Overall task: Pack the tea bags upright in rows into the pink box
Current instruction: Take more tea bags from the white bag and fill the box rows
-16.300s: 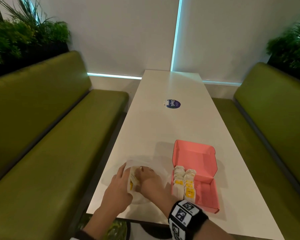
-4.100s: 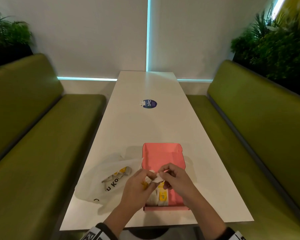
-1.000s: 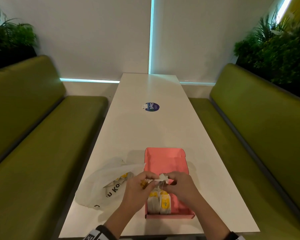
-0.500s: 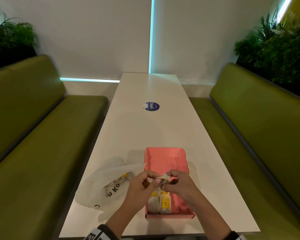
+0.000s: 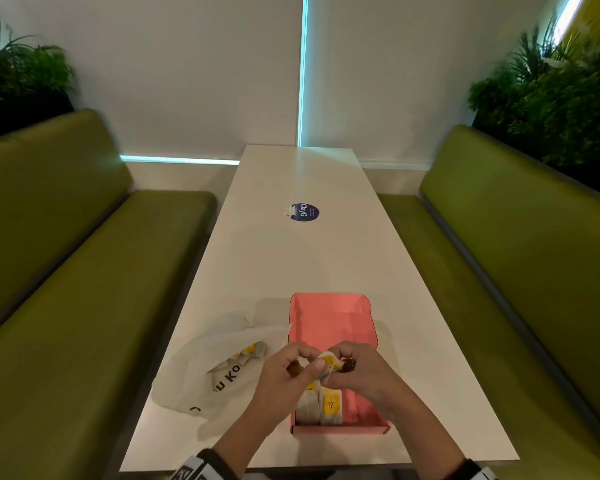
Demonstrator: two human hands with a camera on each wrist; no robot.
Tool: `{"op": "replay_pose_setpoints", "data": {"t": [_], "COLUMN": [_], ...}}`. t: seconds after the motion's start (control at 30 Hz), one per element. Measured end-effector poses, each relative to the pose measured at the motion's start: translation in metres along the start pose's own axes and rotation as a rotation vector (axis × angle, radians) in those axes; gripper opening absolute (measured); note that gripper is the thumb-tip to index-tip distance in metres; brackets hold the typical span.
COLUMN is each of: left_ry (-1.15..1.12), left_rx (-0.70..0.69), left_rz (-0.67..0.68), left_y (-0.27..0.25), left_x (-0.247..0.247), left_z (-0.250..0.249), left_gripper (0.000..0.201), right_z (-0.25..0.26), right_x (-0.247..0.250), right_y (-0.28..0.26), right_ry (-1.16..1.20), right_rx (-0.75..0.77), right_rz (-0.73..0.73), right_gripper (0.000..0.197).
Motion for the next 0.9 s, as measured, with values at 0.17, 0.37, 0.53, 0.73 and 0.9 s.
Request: {"op": "replay_pose_setpoints", "data": {"t": [0.17, 0.37, 0.53, 0.73, 0.9], "left_ry": [-0.087, -0.079, -0.119, -0.179, -0.193], "left_rx": [0.060, 0.081, 0.084, 0.109, 0.119], "left_rz": [-0.076, -0.159, -0.127, -0.110, -0.078], "left_y": [-0.002, -0.002, -0.001, -0.002, -0.002], "left_x": [0.004, 0.009, 0.005, 0.004, 0.003], "left_z": [0.003, 0.004, 0.002, 0.001, -0.001], "left_gripper": [0.005, 0.007, 0.005, 0.006, 0.005], "right_z": [-0.001, 0.000, 0.000, -0.008, -0.006], "right_x": [0.000, -0.001, -0.003, -0.007, -0.011], "right_y": [-0.002, -0.003, -0.006, -0.007, -0.009], "right_ry": [-0.010, 0.091, 0.076, 0.287, 0.315], "right_rx": [-0.024, -0.057, -0.058, -0.168, -0.161], "right_rz": [0.026, 0.023, 0.044, 0.115, 0.205], "right_gripper": [0.008, 0.014, 0.023, 0.025, 0.035]}}
Point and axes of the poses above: each hand's wrist, its own y-axis towards the middle knuckle, its own x-axis out of the back of the hand, z = x × y, the point moved 6 cm from there along y, towards the middle knuckle, and after that the axes turned 14 degrees about -y, right-handed, at the moved point
